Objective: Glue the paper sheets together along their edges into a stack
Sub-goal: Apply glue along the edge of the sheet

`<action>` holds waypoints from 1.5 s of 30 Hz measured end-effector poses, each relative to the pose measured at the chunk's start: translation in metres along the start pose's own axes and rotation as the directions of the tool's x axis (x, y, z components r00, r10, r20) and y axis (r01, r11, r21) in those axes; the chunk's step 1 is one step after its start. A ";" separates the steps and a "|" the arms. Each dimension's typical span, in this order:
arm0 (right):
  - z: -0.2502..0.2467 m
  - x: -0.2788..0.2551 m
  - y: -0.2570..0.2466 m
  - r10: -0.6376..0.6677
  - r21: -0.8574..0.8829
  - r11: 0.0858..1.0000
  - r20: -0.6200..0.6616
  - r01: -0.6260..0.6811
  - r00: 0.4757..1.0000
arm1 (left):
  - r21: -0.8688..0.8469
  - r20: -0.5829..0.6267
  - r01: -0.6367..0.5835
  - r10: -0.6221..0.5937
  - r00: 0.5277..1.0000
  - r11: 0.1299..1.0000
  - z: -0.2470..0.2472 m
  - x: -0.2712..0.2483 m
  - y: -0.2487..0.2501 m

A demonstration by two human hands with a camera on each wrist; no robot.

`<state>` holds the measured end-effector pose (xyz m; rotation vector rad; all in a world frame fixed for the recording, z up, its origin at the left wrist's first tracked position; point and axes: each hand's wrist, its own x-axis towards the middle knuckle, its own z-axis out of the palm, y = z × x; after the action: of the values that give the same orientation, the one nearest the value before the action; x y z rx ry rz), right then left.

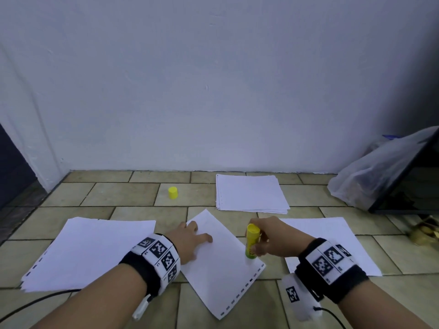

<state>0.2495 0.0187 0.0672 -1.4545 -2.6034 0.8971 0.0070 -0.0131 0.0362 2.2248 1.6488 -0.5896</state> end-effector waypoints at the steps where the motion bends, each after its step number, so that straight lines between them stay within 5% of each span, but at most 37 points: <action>1: -0.001 -0.001 0.000 0.009 -0.006 1.000 0.014 -0.009 1.000 | 0.022 -0.003 -0.004 0.004 1.000 1.000 0.000 -0.001 -0.001; 4: -0.007 -0.001 0.000 0.026 0.056 0.998 -0.018 -0.025 1.000 | 0.073 0.013 0.002 -0.003 1.000 0.997 -0.002 -0.005 -0.001; 9: -0.017 0.005 0.004 0.159 0.464 0.886 -0.268 -0.018 0.950 | 0.124 0.020 -0.043 0.041 0.999 0.991 -0.006 -0.012 0.006; 15: -0.018 0.016 0.005 0.230 0.512 0.859 -0.365 -0.012 0.902 | 0.084 0.053 -0.255 0.252 0.966 0.963 -0.005 -0.012 0.012; 19: -0.012 0.025 0.003 0.251 0.526 0.850 -0.364 -0.025 0.897 | 0.098 0.060 -0.232 0.227 0.972 0.968 -0.003 -0.006 0.006; 34: 0.020 0.081 -0.036 0.213 0.384 0.921 -0.334 -0.074 0.918 | 0.022 -0.011 -0.169 0.169 0.986 0.985 -0.004 -0.006 0.004; 45: 0.008 0.045 -0.029 0.147 -0.002 0.989 -0.196 -0.150 0.969 | 0.011 -0.006 -0.187 0.187 0.982 0.982 -0.004 -0.003 0.000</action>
<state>0.1995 0.0390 0.0636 -1.6676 -2.3939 0.7030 0.0069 -0.0143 0.0410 2.3580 1.4211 -0.5427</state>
